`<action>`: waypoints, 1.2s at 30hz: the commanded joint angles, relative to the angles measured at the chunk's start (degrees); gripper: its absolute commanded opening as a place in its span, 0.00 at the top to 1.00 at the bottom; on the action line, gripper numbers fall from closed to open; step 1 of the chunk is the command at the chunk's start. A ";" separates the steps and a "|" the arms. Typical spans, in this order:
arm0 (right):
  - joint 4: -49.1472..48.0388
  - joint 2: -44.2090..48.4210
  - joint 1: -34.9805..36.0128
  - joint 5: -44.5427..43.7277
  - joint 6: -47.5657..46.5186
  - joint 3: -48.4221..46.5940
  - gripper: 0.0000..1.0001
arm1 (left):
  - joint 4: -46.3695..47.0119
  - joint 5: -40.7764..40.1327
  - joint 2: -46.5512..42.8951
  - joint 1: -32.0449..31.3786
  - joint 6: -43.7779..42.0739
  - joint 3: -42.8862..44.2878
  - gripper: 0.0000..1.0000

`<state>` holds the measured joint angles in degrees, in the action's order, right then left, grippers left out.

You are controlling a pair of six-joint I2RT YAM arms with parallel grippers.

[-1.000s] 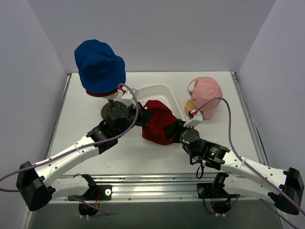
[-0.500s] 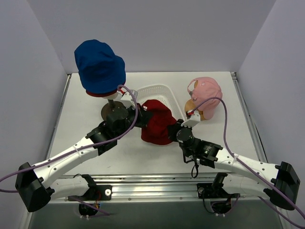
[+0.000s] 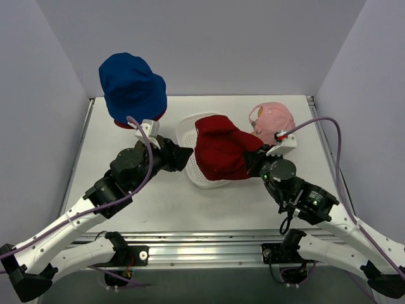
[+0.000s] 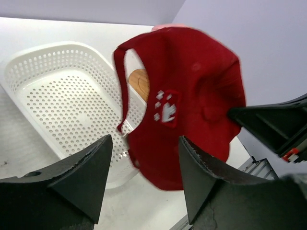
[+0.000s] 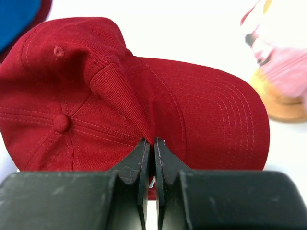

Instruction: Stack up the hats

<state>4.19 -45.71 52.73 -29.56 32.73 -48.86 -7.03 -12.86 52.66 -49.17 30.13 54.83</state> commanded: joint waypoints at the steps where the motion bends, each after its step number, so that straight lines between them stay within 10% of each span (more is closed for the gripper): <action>1: 7.84 1.85 -1.31 0.21 -4.34 -5.36 1.00 | -3.87 0.03 -1.51 -0.05 -1.91 2.74 0.33; 36: 19.46 17.93 -1.40 7.33 -3.99 -5.72 1.00 | 11.77 18.75 13.08 0.21 -2.01 7.05 0.26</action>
<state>25.17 -29.47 51.40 -22.37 28.40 -54.74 -2.00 3.97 65.60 -49.12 27.64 60.25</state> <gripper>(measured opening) 0.018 0.738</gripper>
